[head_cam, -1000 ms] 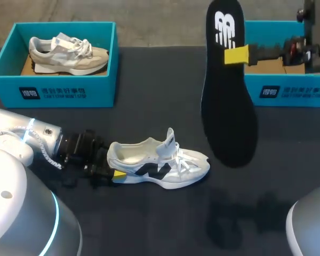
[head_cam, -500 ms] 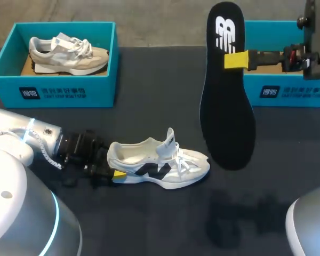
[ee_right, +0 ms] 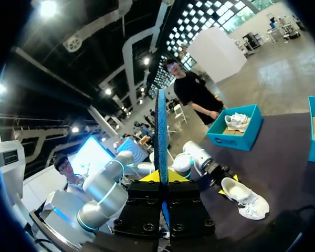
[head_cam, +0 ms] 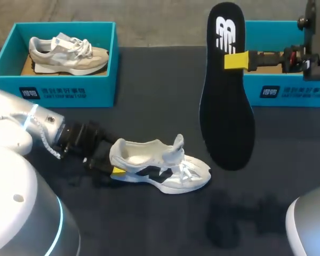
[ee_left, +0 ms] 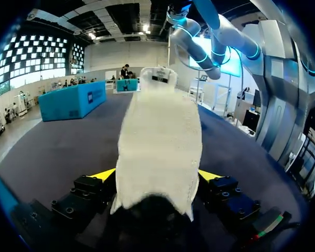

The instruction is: Take the shoe out of the shoebox, open the shoe tongue, remove and reinsert the insole, then place the shoe into the shoebox

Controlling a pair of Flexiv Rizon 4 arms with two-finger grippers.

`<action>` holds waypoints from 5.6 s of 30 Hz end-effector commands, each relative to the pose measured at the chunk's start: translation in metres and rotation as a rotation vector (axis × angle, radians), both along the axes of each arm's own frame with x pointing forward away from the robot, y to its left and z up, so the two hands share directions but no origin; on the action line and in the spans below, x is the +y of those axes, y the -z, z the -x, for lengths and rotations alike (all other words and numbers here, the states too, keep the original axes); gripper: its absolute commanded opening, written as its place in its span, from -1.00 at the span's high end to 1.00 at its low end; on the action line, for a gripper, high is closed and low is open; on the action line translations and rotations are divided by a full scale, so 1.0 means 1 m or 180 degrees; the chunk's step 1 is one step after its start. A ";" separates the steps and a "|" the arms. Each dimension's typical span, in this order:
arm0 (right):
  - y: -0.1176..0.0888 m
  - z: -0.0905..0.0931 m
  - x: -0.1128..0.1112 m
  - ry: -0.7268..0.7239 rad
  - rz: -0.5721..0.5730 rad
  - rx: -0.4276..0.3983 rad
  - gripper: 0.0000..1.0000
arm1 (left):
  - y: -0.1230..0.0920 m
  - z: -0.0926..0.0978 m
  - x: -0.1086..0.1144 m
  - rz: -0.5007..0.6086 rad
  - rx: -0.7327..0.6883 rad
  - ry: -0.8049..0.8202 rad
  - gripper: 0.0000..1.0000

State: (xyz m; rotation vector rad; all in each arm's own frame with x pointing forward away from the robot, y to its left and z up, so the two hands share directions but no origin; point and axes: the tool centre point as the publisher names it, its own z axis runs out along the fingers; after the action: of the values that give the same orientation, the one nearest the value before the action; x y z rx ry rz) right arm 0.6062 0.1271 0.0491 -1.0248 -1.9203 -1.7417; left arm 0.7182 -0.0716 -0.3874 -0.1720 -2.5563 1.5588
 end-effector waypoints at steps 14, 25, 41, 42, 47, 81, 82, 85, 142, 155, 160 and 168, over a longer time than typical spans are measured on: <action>-0.001 0.005 0.007 0.0042 -0.0005 -0.0004 1.00 | -0.018 0.011 0.021 -0.0376 0.0057 -0.0128 -1.00; -0.001 0.005 0.007 0.0042 -0.0005 -0.0004 1.00 | -0.028 0.006 0.033 -0.0803 0.0180 -0.0020 -1.00; -0.001 0.005 0.007 0.0042 -0.0005 -0.0004 1.00 | -0.048 0.002 0.042 -0.1193 0.0152 0.0099 -1.00; -0.001 0.005 0.007 0.0042 -0.0005 -0.0004 1.00 | -0.048 0.002 0.042 -0.1193 0.0152 0.0099 -1.00; -0.001 0.005 0.007 0.0042 -0.0005 -0.0004 1.00 | -0.048 0.002 0.042 -0.1193 0.0152 0.0099 -1.00; -0.001 0.005 0.007 0.0042 -0.0005 -0.0004 1.00 | -0.101 0.023 0.040 -0.3242 0.0220 -0.0069 -1.00; -0.001 0.005 0.007 0.0042 -0.0005 -0.0004 1.00 | -0.102 0.023 0.040 -0.3313 0.0197 -0.0086 -1.00; -0.001 0.005 0.007 0.0042 -0.0005 -0.0004 1.00 | -0.105 0.024 0.039 -0.3363 0.0067 -0.0076 -1.00; -0.001 0.005 0.007 0.0042 -0.0005 -0.0004 1.00 | -0.117 0.006 0.034 -0.3407 -0.0558 -0.0308 -1.00; -0.001 0.005 0.007 0.0042 -0.0005 -0.0004 1.00 | -0.110 -0.011 0.013 -0.3257 -0.0660 -0.0306 -1.00; -0.001 0.005 0.007 0.0042 -0.0005 -0.0004 1.00 | -0.102 -0.022 -0.001 -0.3170 -0.0694 -0.0333 -1.00; -0.001 0.005 0.007 0.0042 -0.0005 -0.0004 1.00 | -0.075 -0.034 -0.018 -0.3084 -0.0642 -0.0267 -1.00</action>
State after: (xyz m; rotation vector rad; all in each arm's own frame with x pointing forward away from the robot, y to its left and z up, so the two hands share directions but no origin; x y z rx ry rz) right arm 0.6025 0.1281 0.0484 -1.0297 -1.9173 -1.7491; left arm 0.7417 -0.0804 -0.2952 -0.1025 -3.1810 0.1910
